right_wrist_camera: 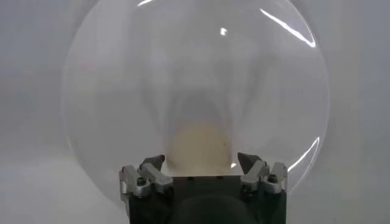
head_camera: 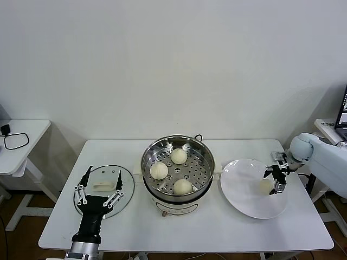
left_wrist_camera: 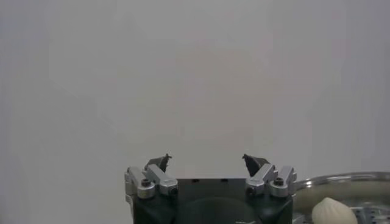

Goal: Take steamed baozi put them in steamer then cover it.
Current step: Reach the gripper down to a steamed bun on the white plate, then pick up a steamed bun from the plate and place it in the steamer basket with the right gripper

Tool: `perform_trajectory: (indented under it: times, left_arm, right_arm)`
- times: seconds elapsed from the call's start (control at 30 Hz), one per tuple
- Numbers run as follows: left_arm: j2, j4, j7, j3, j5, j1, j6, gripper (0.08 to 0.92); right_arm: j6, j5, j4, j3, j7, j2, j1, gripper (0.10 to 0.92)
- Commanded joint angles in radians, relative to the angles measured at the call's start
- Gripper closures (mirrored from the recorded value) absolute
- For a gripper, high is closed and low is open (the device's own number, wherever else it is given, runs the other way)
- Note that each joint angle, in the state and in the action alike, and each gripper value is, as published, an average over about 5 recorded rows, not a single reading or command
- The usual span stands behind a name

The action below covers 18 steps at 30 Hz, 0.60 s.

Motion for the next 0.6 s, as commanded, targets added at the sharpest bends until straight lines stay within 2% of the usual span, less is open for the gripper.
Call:
perform_trajectory:
  times: [0.03,0.13,0.3,0.47,0.6]
  left_arm:
    - [-0.001,0.002,-0.001,0.000,-0.001,0.001,-0.002,0.177]
    - [-0.001,0.003,-0.001,0.000,-0.001,0.000,-0.003,0.177]
    - [0.003,0.001,0.000,0.005,-0.001,-0.008,-0.001,0.177]
    - [0.009,0.002,0.000,0.012,-0.002,-0.017,0.002,0.177]
    - [0.012,0.000,0.000,0.016,-0.001,-0.019,0.002,0.177]
  right_arm:
    - [0.001,-0.013,-0.003,0.012,0.011,0.004,-0.011,0.315]
    - [0.000,-0.002,0.033,-0.018,0.004,-0.010,0.041,0.363]
    - [-0.013,0.063,0.131,-0.114,-0.075,-0.025,0.234,0.389]
    - [-0.053,0.214,0.225,-0.356,-0.193,0.031,0.573,0.397]
    - [-0.140,0.413,0.307,-0.482,-0.226,0.118,0.772,0.405]
